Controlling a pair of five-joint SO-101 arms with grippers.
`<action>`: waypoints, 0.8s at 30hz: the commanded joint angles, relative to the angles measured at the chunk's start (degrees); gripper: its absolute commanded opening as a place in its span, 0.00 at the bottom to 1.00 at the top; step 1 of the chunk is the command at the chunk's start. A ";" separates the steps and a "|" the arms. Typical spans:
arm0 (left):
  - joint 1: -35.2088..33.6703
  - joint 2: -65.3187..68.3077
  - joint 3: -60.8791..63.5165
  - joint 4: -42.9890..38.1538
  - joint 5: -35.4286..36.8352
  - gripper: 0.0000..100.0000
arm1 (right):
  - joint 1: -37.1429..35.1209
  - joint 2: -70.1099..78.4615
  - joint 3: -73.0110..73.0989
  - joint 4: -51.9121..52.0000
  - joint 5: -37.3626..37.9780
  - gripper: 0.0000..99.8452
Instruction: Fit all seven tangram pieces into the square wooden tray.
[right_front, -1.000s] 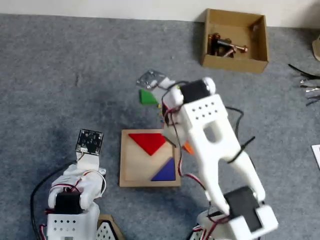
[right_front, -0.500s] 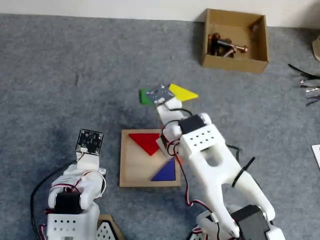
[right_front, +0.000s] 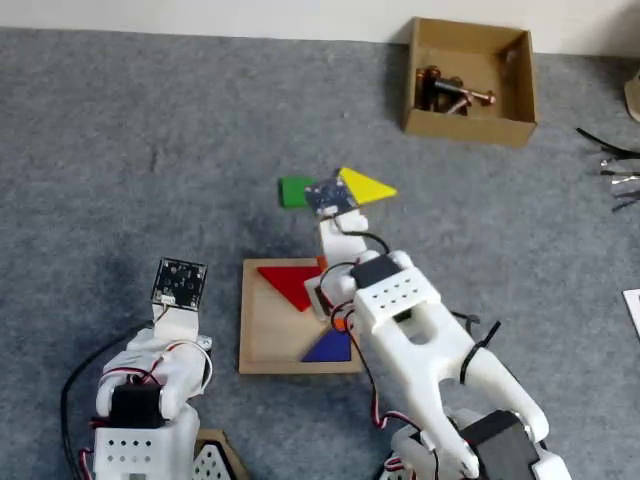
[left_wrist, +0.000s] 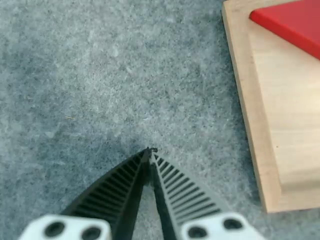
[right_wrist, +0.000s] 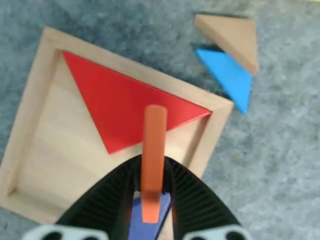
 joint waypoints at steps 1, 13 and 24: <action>0.75 -0.40 1.10 0.26 -0.18 0.01 | -1.01 -3.03 1.27 -5.05 -0.53 0.00; 0.75 -0.40 1.10 0.26 -0.18 0.01 | -0.40 -3.12 3.91 -8.22 -6.07 0.00; 0.75 -0.40 1.10 0.26 -0.18 0.01 | -0.66 -3.12 4.09 -8.31 -6.15 0.00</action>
